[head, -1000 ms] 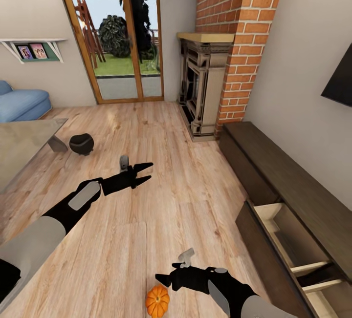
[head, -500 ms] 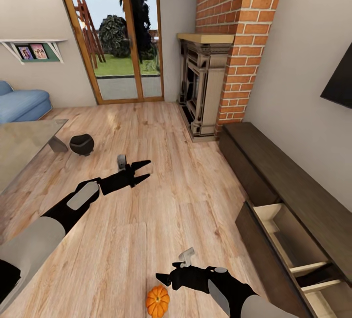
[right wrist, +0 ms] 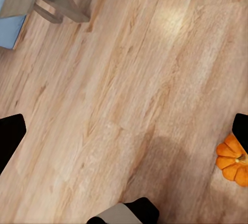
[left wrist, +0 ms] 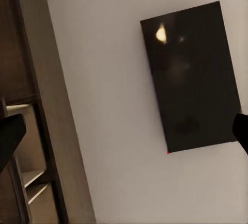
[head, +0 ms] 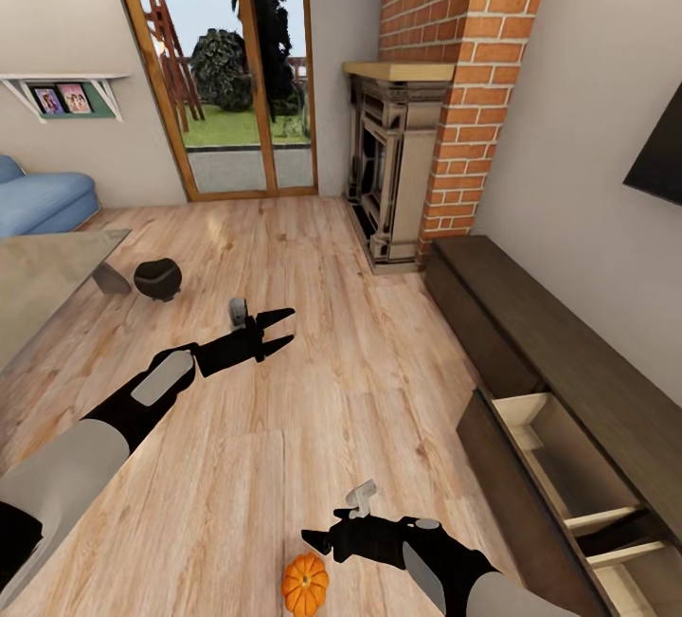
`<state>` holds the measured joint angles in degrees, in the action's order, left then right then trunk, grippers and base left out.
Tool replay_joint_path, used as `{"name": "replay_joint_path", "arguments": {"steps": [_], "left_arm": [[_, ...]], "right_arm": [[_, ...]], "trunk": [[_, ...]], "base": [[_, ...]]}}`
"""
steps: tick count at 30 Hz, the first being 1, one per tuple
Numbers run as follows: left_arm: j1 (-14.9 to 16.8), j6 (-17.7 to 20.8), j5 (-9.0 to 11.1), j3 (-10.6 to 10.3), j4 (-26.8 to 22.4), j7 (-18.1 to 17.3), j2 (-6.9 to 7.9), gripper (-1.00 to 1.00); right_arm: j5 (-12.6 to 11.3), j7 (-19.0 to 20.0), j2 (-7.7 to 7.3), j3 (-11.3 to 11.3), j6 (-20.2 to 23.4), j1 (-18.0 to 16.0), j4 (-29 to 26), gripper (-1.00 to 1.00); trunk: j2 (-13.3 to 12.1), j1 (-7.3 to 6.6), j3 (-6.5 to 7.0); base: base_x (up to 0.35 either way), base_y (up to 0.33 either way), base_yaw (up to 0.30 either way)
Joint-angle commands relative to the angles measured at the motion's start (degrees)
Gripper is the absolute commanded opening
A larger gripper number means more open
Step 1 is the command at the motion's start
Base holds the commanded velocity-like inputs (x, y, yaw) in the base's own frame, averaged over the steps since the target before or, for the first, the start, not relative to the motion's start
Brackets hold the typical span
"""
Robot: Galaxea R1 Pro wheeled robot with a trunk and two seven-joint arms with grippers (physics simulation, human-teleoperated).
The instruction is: Place each of the two pumpkins and all three candles from the living room inside a cabinet in the living room (use any cabinet), then make sure every cabinet is closed, and position the cauldron so it is next to a table in the living room.
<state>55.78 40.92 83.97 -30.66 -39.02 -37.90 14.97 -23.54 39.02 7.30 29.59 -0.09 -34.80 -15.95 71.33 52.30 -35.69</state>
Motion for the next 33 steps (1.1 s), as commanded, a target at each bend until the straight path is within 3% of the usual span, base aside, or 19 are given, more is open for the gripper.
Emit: {"name": "replay_joint_path", "arguments": {"steps": [1, 12, 15, 17, 25, 33], "left_arm": [[0.0, 0.0, 0.1, 0.0, 0.1, 0.0, 0.02, 1.00], [0.0, 0.0, 0.3, 0.2, -0.2, 0.1, -0.03, 1.00], [0.0, 0.9, 0.2, 0.0, -6.5, 0.0, -0.03, 1.00], [0.0, 1.7, 0.1, -0.1, -7.9, 0.1, -0.03, 1.00], [-0.1, 2.9, 0.1, -0.2, -9.0, 0.2, -0.06, 1.00], [-0.1, 2.9, 0.1, -0.3, -9.2, 3.4, -2.27, 1.00]], "right_arm": [[0.0, 0.0, 0.00, 0.0, 0.0, 0.0, 0.0, 1.00], [0.0, -0.1, 0.08, 0.0, -0.1, 0.0, 0.1, 1.00], [0.0, -0.2, 0.01, 0.0, -0.2, 0.0, 0.1, 1.00], [0.0, -0.2, 0.00, 0.0, -0.2, 0.0, 0.2, 1.00], [0.0, -0.3, 0.22, 0.0, -0.6, 0.0, 0.7, 1.00], [0.0, -0.3, -0.07, 0.0, -0.7, 0.0, 0.7, 1.00]], "trunk": [[0.4, 0.23, -0.19], [4.8, 2.64, -2.16], [6.0, 3.30, -2.70], [6.8, 3.74, -3.06], [10.0, 5.50, -4.49], [13.3, 7.25, -5.93]], "base": [[0.000, 0.000, 0.000], [0.000, 0.000, 0.000], [0.000, 0.000, 0.000], [0.000, 0.000, 0.000], [0.000, 0.000, 0.000], [0.000, 0.000, 0.000]]}}
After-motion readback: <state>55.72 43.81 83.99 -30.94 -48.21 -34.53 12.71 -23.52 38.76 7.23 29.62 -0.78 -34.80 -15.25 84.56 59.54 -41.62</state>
